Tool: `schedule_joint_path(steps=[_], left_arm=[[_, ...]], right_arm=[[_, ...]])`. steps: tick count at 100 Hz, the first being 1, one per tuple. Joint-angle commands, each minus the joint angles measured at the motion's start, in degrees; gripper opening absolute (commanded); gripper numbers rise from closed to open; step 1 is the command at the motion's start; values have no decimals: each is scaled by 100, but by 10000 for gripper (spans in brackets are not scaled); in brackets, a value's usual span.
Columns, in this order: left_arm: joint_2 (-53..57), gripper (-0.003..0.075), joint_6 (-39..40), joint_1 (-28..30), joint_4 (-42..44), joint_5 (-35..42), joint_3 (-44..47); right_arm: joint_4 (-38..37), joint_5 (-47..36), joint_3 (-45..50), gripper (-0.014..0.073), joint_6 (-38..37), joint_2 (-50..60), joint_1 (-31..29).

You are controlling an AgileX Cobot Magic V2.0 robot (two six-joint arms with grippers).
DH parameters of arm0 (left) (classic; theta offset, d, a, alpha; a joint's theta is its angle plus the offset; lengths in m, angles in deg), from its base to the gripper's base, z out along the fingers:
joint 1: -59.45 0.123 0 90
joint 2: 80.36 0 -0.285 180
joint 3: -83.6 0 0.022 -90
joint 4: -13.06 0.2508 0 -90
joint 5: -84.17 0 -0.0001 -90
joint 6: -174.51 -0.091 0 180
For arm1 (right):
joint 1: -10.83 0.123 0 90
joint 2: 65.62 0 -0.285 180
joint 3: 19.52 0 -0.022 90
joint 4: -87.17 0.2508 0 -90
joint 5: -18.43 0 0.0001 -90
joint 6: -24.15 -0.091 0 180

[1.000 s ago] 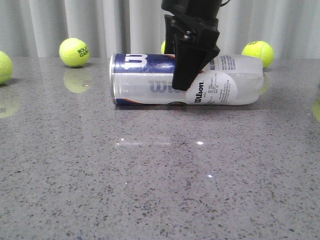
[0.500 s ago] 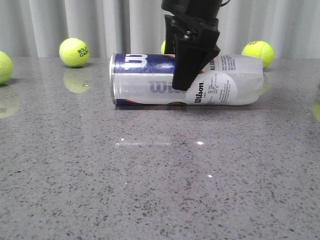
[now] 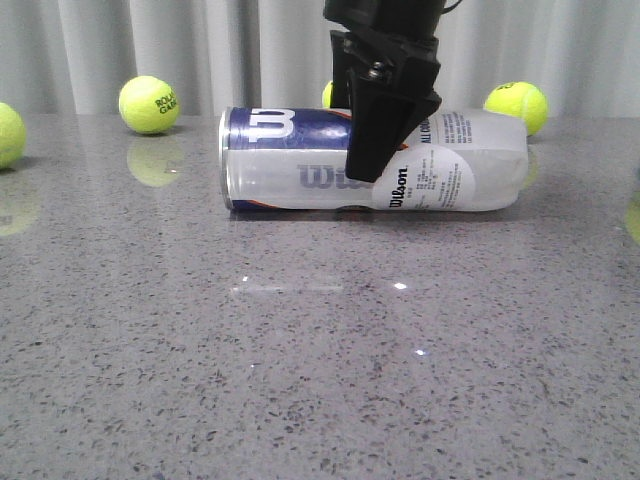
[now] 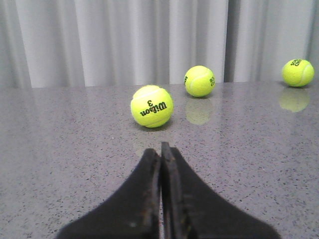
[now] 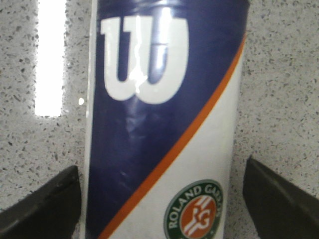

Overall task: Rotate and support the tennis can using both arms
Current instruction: 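Lower the can onto the table on its side and open the right gripper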

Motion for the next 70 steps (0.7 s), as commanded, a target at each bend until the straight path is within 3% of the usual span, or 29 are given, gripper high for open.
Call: schedule_joint_path(steps=[1,70], left_arm=[[222,-21,46,21,-9,463,278],[222,-21,46,21,-9,463,278]], right_arm=[[90,-44,-170,645,-20,411,-13],[90,34,-170,645,-27,660,-13]])
